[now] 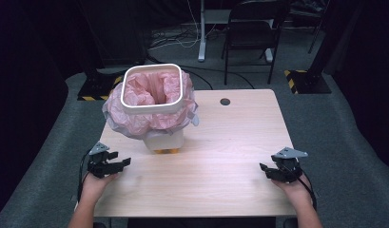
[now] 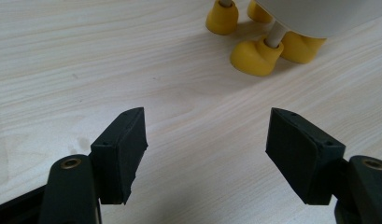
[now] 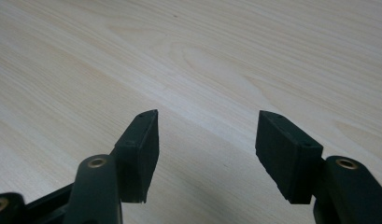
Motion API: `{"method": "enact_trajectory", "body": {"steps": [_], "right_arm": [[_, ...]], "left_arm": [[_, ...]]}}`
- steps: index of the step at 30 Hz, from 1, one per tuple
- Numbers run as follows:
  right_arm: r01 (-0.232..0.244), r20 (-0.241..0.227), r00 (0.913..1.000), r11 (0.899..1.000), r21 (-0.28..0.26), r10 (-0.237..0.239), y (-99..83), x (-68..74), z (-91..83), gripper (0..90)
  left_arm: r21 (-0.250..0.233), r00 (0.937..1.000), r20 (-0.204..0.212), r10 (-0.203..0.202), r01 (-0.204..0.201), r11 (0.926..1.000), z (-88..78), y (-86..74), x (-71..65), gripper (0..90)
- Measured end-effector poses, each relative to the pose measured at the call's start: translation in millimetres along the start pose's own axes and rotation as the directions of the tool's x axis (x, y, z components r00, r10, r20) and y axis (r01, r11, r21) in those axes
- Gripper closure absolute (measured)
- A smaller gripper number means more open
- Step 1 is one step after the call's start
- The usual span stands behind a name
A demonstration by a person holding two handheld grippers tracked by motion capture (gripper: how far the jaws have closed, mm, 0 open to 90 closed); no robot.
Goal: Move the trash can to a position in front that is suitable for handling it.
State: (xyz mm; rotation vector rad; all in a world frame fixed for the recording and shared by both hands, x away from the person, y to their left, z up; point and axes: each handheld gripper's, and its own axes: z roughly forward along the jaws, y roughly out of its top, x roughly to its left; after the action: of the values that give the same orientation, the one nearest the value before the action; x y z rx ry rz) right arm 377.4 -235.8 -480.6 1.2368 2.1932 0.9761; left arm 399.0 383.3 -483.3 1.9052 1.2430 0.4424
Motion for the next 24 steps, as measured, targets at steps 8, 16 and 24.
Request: {"method": "enact_trajectory", "body": {"steps": [8, 16, 24], "right_arm": [[0.001, 0.001, 1.0000, 1.000, -0.019, -0.001, 4.9, 3.9, -4.4, 37.8], [0.014, -0.012, 0.9998, 0.999, -0.033, -0.014, 12.3, 8.9, -9.4, 37.1], [0.039, -0.026, 0.9988, 0.997, -0.060, -0.041, 21.9, 16.1, -14.2, 37.7]], "left_arm": [[-0.009, 0.9999, -0.009, 0.008, -0.008, 0.9999, -6.8, 3.2, -1.7, 28.0], [-0.026, 0.9996, 0.011, 0.027, -0.026, 0.9993, -12.5, 9.7, -6.7, 28.6], [-0.044, 0.9995, 0.016, 0.029, -0.028, 0.9986, -19.8, 14.9, -8.2, 28.4]]}}
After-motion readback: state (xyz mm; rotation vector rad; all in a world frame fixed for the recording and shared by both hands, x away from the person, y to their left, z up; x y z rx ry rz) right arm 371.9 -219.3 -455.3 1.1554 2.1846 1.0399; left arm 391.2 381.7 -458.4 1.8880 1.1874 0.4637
